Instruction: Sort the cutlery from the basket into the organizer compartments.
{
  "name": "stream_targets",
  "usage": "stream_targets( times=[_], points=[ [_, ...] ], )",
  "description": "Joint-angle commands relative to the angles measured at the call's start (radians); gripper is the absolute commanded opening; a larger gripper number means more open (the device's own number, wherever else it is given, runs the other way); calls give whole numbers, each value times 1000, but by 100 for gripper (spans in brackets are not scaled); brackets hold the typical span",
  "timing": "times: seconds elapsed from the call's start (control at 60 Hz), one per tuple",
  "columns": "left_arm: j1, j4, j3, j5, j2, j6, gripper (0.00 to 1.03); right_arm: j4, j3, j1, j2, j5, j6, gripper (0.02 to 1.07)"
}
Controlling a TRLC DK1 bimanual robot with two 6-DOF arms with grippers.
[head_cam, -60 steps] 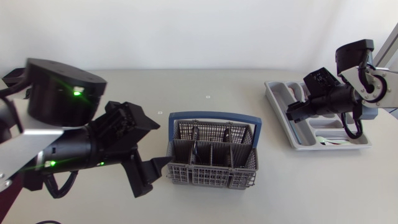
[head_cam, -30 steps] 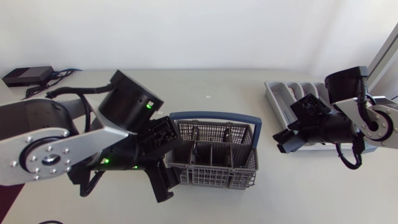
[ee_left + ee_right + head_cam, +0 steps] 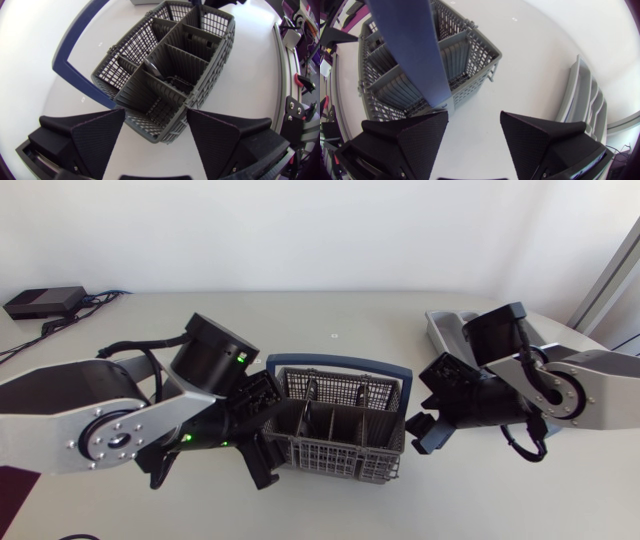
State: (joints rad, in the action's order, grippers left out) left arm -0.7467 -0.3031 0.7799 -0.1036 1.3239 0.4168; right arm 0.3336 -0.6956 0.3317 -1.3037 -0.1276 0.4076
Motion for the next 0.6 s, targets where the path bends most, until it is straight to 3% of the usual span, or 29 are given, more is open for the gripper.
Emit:
stream_targets(
  times=[0.0,0.167,0.367,0.583],
  points=[
    [53,55,-18,-5,34,39,85,-1,-51,24,-60,-4,-32,78],
    [125,124,1,-4,95,105,85,1,-148,35,-151,16,-52,78],
    [136,124,25,1,103,116,88,5,-266,44,-255,48,-66,78],
    [145,90,39,1,-17,109,91,1,-219,41,-210,83,-67,78]
  ],
)
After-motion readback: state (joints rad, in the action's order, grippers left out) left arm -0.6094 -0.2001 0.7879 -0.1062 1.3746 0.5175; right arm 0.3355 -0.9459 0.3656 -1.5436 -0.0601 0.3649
